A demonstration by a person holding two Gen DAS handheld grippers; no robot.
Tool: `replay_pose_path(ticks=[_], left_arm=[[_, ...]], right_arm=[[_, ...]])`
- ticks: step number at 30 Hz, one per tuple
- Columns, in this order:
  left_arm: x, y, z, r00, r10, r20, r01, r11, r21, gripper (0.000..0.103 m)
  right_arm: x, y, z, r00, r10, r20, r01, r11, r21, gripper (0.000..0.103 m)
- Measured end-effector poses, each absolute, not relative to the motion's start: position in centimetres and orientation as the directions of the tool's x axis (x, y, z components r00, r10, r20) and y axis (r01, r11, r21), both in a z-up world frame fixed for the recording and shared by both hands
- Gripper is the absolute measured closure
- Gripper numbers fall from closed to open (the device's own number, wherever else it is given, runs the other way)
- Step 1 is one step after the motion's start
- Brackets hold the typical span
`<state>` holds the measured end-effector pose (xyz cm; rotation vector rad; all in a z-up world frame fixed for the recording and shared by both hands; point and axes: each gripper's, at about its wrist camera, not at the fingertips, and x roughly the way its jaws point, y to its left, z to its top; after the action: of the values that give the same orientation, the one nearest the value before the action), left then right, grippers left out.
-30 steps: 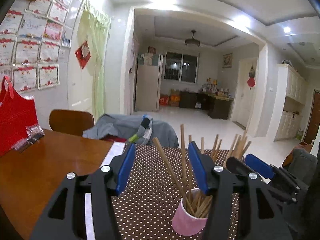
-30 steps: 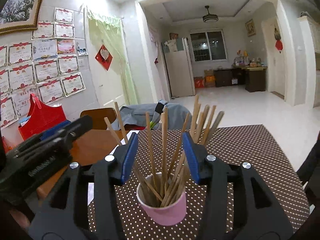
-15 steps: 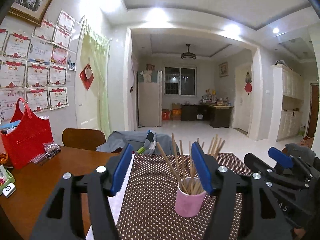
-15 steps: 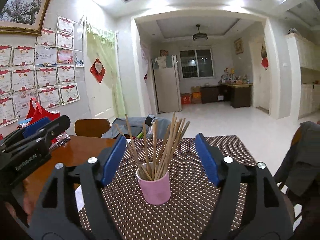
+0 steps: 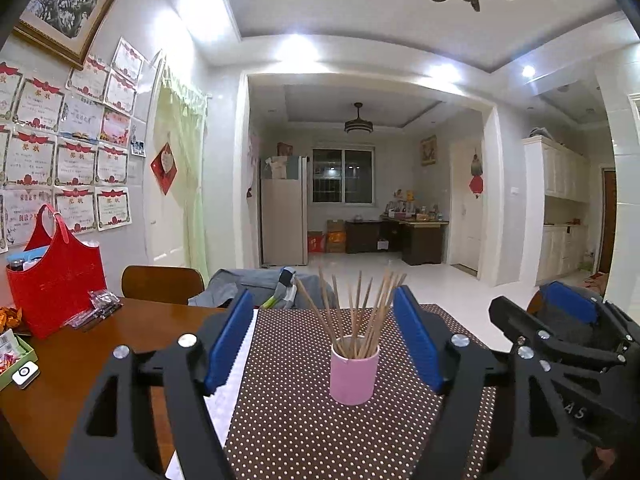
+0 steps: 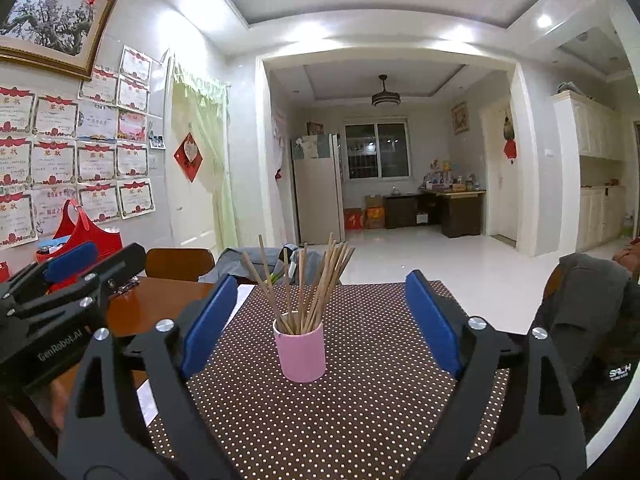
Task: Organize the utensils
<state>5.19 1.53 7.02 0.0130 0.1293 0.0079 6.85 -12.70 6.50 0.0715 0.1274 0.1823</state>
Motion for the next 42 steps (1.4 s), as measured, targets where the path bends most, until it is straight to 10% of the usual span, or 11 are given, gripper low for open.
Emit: replay_pose_path(ticks=[42], left_arm=[[1.6,0.6,6.6,0.995,0.007,-0.099,-0.004,1.0,0.023,0.026]], right_arm=[[1.8,-13.3,5.9,0.99,0.129,-0.064,-0.127,0.991,0.042,0.009]])
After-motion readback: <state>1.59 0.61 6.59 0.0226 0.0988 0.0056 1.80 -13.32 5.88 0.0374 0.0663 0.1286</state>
